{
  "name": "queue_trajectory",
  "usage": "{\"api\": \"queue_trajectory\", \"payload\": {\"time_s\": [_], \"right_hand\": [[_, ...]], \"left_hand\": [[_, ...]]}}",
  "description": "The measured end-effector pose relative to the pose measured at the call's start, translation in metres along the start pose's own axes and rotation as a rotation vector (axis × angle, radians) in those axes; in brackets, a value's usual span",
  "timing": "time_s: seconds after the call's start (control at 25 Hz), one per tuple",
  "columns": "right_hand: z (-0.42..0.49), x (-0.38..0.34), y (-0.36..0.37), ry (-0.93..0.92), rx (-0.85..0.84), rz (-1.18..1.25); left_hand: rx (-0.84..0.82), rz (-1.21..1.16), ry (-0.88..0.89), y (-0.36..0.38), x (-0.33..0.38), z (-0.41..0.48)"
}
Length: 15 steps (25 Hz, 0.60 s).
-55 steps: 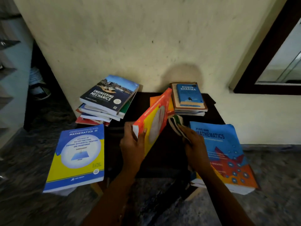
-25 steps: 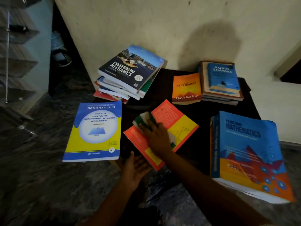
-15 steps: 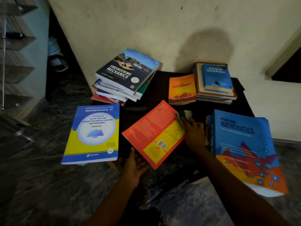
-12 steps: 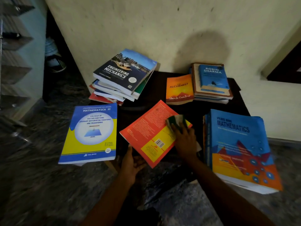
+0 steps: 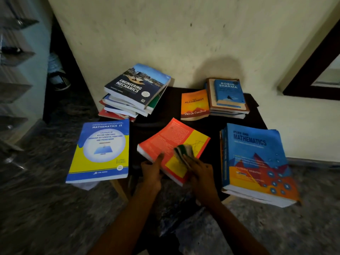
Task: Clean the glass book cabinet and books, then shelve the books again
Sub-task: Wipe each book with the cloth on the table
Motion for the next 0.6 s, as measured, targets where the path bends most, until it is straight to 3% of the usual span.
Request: {"api": "queue_trajectory", "payload": {"time_s": [0.16, 0.28, 0.4, 0.6], "right_hand": [[0.016, -0.010, -0.039, -0.028, 0.065, 0.029], [0.027, -0.031, -0.058, -0.131, 0.097, 0.078], [0.037, -0.055, -0.065, -0.268, 0.041, 0.155], [0.055, -0.081, -0.057, -0.359, 0.023, 0.178]], "left_hand": [[0.014, -0.170, -0.033, 0.007, 0.002, 0.014], [-0.141, -0.169, 0.144, 0.024, 0.041, -0.025], [-0.286, 0.009, 0.334, 0.017, 0.092, -0.065], [-0.048, 0.419, 0.614, -0.048, 0.172, -0.123]]}}
Point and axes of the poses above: each hand's wrist, its own z-axis towards the middle knuckle, its own y-axis out of the palm, x = y × z, the point moved 5 cm from there along z, towards the middle knuckle, and after that the axes turned 13 degrees about -x, right-handed, at the moved point
